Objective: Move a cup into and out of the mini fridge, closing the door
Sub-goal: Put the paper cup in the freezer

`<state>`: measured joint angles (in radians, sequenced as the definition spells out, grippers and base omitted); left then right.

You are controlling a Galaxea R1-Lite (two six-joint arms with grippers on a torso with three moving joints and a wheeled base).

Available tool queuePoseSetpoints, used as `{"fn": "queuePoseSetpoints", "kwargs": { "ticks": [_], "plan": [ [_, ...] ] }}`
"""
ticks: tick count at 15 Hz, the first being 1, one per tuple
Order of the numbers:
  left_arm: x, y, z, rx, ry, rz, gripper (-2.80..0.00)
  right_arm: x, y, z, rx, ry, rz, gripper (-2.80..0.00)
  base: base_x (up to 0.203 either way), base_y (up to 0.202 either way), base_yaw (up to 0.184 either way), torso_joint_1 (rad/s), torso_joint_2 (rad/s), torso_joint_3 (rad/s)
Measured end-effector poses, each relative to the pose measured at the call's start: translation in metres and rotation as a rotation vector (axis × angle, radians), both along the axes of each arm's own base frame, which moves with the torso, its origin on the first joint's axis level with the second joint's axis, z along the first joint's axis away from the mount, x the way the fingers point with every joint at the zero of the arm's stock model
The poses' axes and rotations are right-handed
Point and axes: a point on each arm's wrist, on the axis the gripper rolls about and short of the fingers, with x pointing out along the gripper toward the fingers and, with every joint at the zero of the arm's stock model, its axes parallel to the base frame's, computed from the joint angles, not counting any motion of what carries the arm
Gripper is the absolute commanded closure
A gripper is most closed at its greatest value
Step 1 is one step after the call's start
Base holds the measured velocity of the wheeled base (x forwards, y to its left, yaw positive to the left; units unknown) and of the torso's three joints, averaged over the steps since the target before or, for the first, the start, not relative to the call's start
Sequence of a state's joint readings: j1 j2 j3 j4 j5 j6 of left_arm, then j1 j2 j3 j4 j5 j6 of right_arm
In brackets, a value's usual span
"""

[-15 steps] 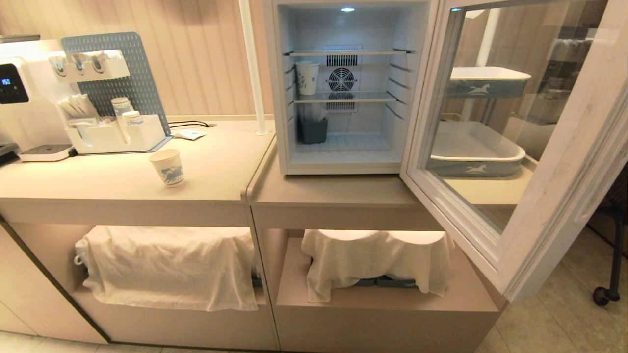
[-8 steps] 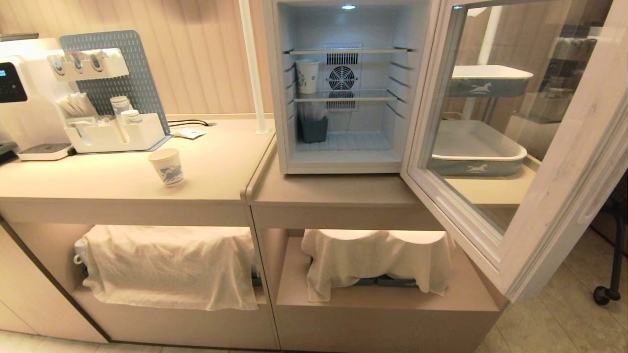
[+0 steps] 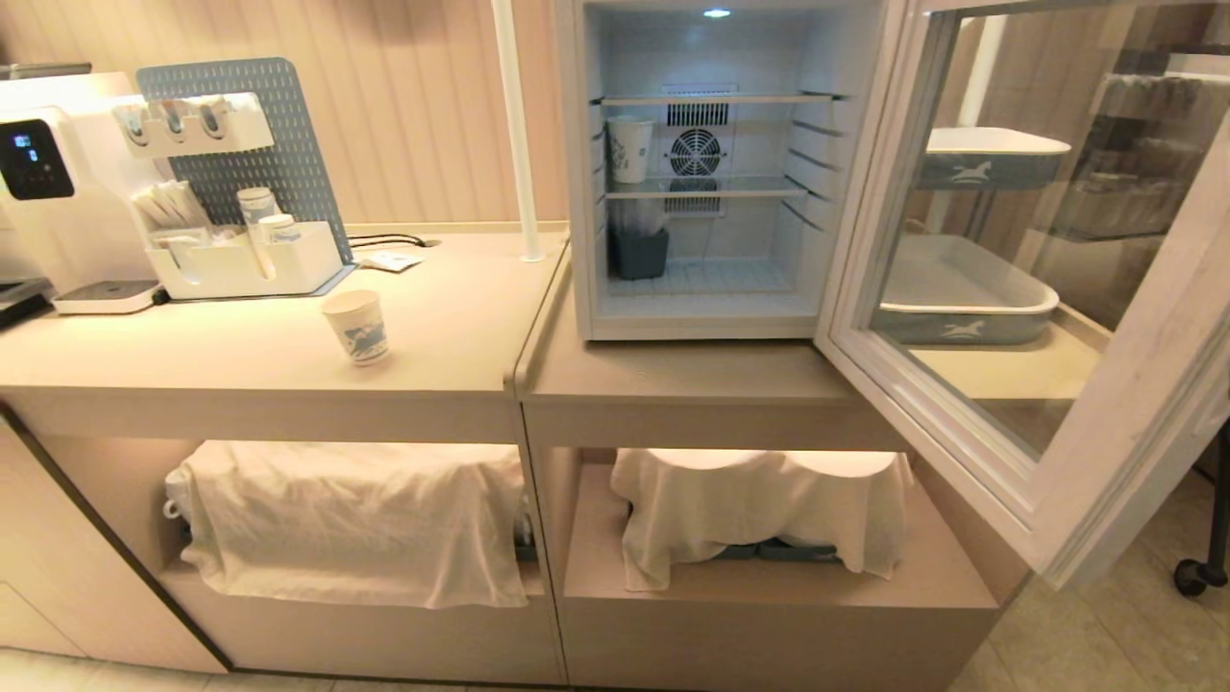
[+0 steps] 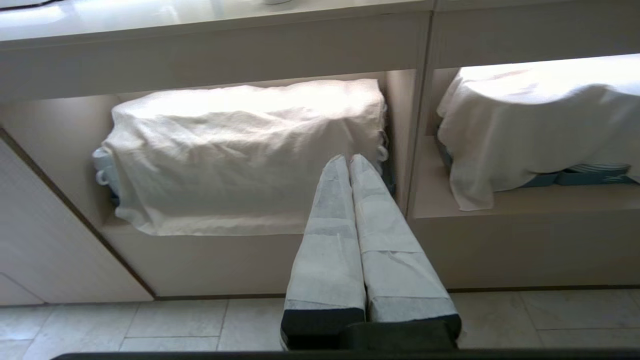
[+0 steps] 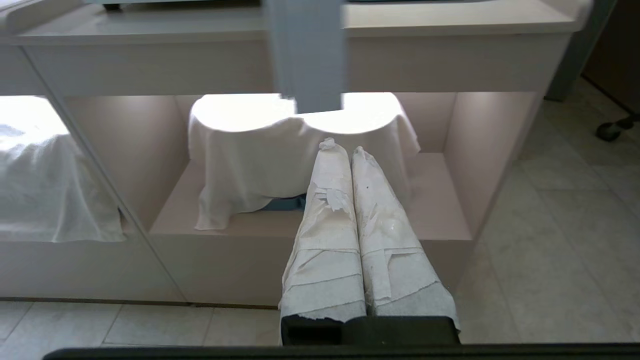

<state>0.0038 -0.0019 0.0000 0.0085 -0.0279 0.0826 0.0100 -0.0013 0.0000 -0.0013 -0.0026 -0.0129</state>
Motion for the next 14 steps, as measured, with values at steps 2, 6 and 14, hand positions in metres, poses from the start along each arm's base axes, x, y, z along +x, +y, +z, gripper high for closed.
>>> {"fn": "queuePoseSetpoints", "kwargs": {
  "ticks": [2, 6, 14],
  "plan": [
    [0.0000, 0.0001, -0.0001, -0.006, 0.001, 0.006, 0.00, 0.0000, 0.0000, 0.0000, 0.000, 0.000, 0.000, 0.00, 0.000, 0.191, 0.000, 0.002, 0.00, 0.005],
    [0.0000, 0.0002, 0.0000, -0.018, 0.000, 0.009, 0.00, 0.0000, 0.0000, 0.0000, -0.001, 0.000, 0.000, 0.00, 0.000, 0.192, -0.001, 0.000, 0.00, -0.001],
    [0.0001, 0.0002, 0.0001, -0.016, 0.000, 0.008, 0.00, 0.0000, 0.0000, 0.0000, -0.001, 0.000, 0.000, 0.00, 0.000, 0.192, 0.000, 0.002, 0.00, 0.003]
  ]
}}
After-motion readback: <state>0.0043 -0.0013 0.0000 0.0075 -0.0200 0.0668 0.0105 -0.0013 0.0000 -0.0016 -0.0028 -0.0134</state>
